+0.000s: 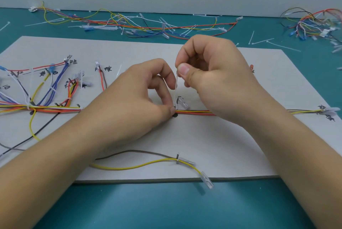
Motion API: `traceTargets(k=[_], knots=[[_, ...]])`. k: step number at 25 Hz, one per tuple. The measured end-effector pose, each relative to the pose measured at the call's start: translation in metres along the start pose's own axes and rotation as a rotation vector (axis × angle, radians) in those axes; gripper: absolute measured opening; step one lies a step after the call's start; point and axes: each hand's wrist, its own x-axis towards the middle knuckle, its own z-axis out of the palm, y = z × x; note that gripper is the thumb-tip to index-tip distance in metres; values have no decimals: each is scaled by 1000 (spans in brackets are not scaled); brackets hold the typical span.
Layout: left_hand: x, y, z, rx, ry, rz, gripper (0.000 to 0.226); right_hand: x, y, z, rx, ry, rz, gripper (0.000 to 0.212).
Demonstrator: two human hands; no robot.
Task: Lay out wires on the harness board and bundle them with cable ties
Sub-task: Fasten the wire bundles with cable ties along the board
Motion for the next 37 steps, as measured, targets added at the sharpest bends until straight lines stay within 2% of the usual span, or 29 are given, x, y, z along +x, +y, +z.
traceTargets(k=[7, 11, 14, 17, 19, 21, 25, 29, 31, 37], knots=[[1, 2, 2, 21, 12, 17, 35, -1, 0, 6, -68, 95, -73, 27], [-3, 0, 1, -15, 14, 9, 33, 1, -1, 0, -59, 100, -14, 24], [-8, 2, -2, -87, 14, -38, 24, 3, 0, -21, -199, 94, 50, 15], [-11, 2, 1, 35, 52, -7, 10, 7, 7, -43, -473, -9, 231, 10], [-13, 4, 5, 135, 89, 37, 10, 6, 11, -52, -606, -103, 330, 6], [-14, 5, 6, 194, 119, 72, 11, 5, 13, -56, -669, -142, 364, 12], [-12, 6, 7, 354, 124, 151, 9, 8, 19, -57, -621, -47, 345, 20], [-12, 10, 7, 451, 137, 199, 7, 12, 28, -45, -648, -48, 323, 5], [-13, 13, 8, 529, 154, 198, 12, 14, 29, -41, -678, -2, 303, 8], [-4, 13, 7, 459, 84, 166, 8, 23, 31, -28, -805, 44, 302, 8]])
